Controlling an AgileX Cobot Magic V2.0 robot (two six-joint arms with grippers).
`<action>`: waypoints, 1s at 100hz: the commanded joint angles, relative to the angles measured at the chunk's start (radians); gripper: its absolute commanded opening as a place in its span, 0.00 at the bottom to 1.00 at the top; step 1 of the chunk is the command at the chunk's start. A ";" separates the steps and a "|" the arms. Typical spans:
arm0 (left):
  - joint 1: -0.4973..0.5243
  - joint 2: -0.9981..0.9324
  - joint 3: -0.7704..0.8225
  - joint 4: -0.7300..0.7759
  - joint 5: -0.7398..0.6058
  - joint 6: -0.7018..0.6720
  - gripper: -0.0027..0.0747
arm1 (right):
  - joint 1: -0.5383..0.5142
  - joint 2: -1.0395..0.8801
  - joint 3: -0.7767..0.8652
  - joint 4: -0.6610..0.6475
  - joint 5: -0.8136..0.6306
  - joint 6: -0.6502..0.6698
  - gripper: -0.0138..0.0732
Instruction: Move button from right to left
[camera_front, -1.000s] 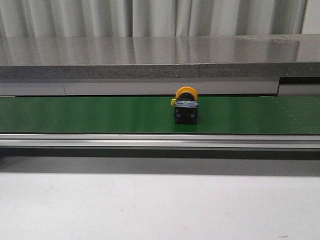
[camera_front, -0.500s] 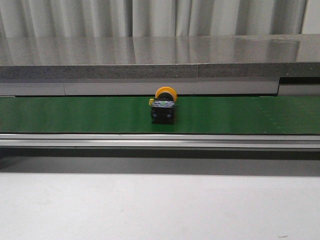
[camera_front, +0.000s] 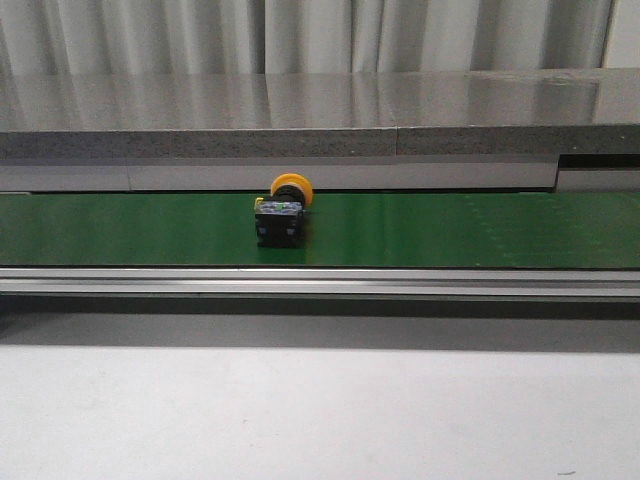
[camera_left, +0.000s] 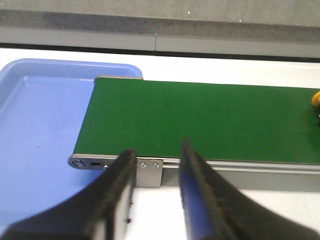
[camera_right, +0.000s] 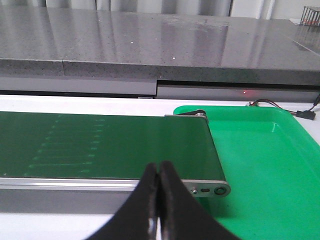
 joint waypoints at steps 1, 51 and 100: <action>-0.001 0.070 -0.064 -0.011 -0.070 0.000 0.66 | 0.003 0.011 -0.023 -0.010 -0.087 0.001 0.08; -0.090 0.498 -0.396 -0.007 0.041 0.000 0.79 | 0.003 0.011 -0.023 -0.010 -0.087 0.001 0.08; -0.213 0.927 -0.866 -0.034 0.357 -0.015 0.79 | 0.003 0.011 -0.023 -0.010 -0.087 0.001 0.08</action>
